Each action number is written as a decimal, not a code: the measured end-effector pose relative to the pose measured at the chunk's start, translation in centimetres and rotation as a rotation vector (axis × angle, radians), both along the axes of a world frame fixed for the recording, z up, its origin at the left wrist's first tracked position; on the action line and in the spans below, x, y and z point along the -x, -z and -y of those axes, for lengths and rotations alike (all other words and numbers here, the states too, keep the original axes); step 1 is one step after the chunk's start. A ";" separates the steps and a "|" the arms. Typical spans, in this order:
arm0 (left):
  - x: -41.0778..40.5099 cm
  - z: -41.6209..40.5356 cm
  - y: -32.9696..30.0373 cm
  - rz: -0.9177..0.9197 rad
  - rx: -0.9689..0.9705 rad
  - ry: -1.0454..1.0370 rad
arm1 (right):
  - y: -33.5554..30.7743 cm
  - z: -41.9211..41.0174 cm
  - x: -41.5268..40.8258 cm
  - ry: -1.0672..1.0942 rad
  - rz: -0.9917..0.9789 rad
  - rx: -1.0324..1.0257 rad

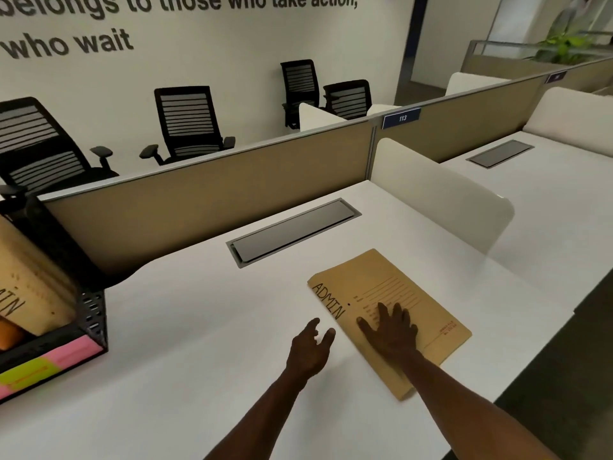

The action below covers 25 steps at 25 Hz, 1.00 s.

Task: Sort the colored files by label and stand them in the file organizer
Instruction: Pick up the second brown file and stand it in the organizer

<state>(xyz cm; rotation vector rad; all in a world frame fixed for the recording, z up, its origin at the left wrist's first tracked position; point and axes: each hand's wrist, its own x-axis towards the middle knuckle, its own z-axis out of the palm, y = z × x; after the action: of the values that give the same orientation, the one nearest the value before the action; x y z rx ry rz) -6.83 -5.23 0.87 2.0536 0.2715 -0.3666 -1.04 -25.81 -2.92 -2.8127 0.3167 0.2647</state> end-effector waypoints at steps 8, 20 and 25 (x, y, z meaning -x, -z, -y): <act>-2.0 -0.2 1.1 -0.278 0.409 -0.452 | -0.4 -2.5 1.1 -0.096 0.136 -0.008; -0.9 -1.1 -0.5 -0.348 0.537 -0.392 | -0.7 1.0 -1.9 0.117 -0.040 0.006; 0.5 -1.8 -1.3 -0.251 0.624 -0.328 | -1.4 -0.2 -1.5 0.134 -0.065 -0.028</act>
<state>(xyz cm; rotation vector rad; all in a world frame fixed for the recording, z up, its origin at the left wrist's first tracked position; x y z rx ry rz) -7.38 -3.47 2.13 1.3236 0.5609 -0.4395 0.43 -25.61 -1.50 -2.7449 0.5100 0.3281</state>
